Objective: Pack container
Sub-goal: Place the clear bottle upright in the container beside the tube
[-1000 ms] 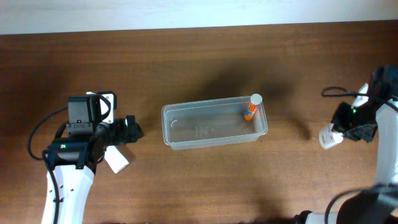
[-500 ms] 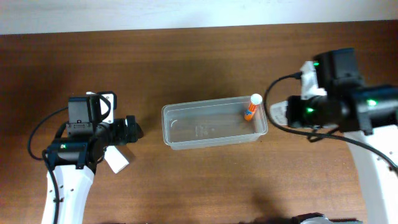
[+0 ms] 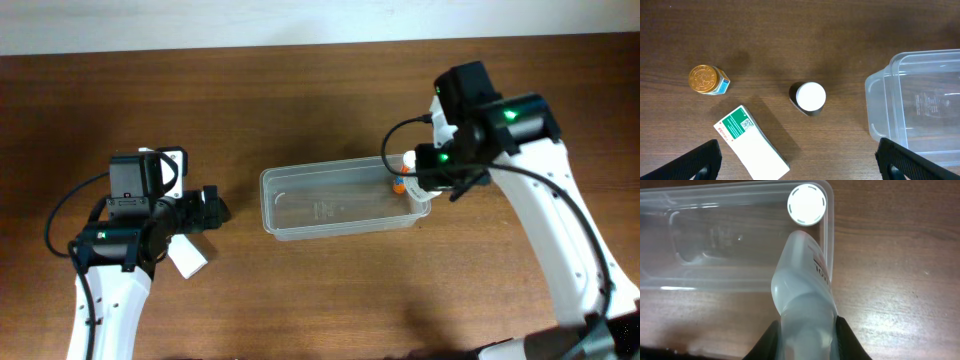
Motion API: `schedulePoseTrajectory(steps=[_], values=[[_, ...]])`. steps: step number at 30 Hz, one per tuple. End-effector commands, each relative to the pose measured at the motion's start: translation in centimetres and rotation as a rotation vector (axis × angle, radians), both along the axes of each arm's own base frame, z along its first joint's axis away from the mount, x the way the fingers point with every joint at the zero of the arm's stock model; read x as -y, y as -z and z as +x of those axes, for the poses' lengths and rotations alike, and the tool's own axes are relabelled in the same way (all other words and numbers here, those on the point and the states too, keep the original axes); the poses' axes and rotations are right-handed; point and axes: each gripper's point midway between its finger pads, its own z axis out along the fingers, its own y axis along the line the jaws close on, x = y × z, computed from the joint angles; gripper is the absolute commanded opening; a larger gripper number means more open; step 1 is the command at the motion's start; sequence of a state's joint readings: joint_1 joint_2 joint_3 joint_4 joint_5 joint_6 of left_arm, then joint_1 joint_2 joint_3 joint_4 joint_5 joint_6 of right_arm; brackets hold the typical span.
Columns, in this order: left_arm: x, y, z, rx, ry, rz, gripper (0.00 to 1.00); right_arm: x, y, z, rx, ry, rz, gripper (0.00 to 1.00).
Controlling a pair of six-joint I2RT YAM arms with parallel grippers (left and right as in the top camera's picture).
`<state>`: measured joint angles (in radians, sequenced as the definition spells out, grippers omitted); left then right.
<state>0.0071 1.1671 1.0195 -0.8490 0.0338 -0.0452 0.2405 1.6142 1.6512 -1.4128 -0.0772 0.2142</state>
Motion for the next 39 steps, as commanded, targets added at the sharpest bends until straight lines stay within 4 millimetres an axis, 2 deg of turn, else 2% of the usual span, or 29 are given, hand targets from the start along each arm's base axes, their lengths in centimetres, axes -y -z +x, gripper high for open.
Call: schedulePoseTrajectory(steps=[1, 16, 26, 29, 33, 39], values=[[0.1, -0.8, 0.3, 0.020, 0.016, 0.012, 0.99, -0.7, 1.1, 0.6, -0.022, -0.005, -0.001, 0.17], [0.1, -0.8, 0.3, 0.020, 0.016, 0.012, 0.99, -0.9, 7.2, 1.3, -0.115, -0.004, -0.026, 0.15], [0.1, -0.8, 0.3, 0.020, 0.016, 0.012, 0.99, -0.7, 10.0, 1.3, -0.109, -0.011, -0.037, 0.17], [0.1, -0.8, 0.3, 0.020, 0.016, 0.012, 0.99, -0.6, 10.4, 1.0, -0.119, -0.011, -0.039, 0.29], [0.1, -0.8, 0.3, 0.020, 0.016, 0.012, 0.99, -0.6, 10.4, 1.1, -0.117, -0.011, -0.039, 0.37], [0.1, -0.8, 0.3, 0.020, 0.016, 0.012, 0.99, -0.6, 10.4, 1.1, -0.117, -0.011, -0.039, 0.45]])
